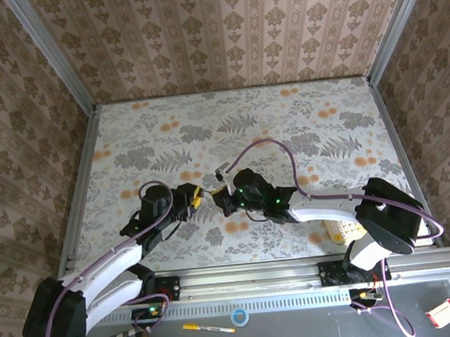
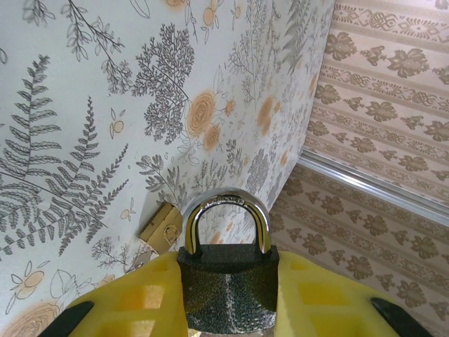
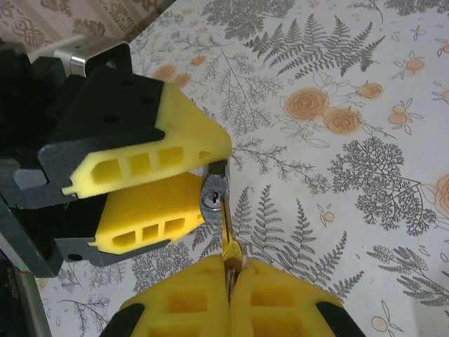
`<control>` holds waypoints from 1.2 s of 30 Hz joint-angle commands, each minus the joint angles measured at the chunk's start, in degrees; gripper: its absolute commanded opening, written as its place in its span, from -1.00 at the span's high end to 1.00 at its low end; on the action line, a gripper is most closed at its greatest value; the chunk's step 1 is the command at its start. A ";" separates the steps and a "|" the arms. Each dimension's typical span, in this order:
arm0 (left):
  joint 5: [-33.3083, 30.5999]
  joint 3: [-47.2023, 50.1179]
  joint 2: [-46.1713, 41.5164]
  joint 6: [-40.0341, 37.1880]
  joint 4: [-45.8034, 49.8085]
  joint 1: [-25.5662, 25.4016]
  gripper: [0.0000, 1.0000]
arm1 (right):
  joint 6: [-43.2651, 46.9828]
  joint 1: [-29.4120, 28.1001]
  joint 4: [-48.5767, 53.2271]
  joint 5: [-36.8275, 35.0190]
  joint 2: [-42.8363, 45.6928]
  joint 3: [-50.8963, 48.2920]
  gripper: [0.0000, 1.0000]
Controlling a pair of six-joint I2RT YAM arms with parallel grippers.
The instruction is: Unlock with the key
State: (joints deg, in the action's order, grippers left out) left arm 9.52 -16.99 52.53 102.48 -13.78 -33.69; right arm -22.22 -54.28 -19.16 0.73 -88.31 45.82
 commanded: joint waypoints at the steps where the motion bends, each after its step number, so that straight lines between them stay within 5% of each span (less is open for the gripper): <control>1: -1.95 0.20 -2.04 1.08 1.97 -0.21 0.77 | 0.69 -0.21 -3.11 -1.84 -0.18 0.23 1.00; 36: -3.45 0.03 -2.30 0.88 2.22 -1.63 0.79 | -0.68 -1.59 -4.88 0.69 -4.19 1.20 1.00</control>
State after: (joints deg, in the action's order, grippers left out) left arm 6.26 -16.99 50.50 102.48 -11.88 -34.81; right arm -22.65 -55.40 -22.57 1.74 -91.42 45.82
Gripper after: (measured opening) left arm 0.279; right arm 0.065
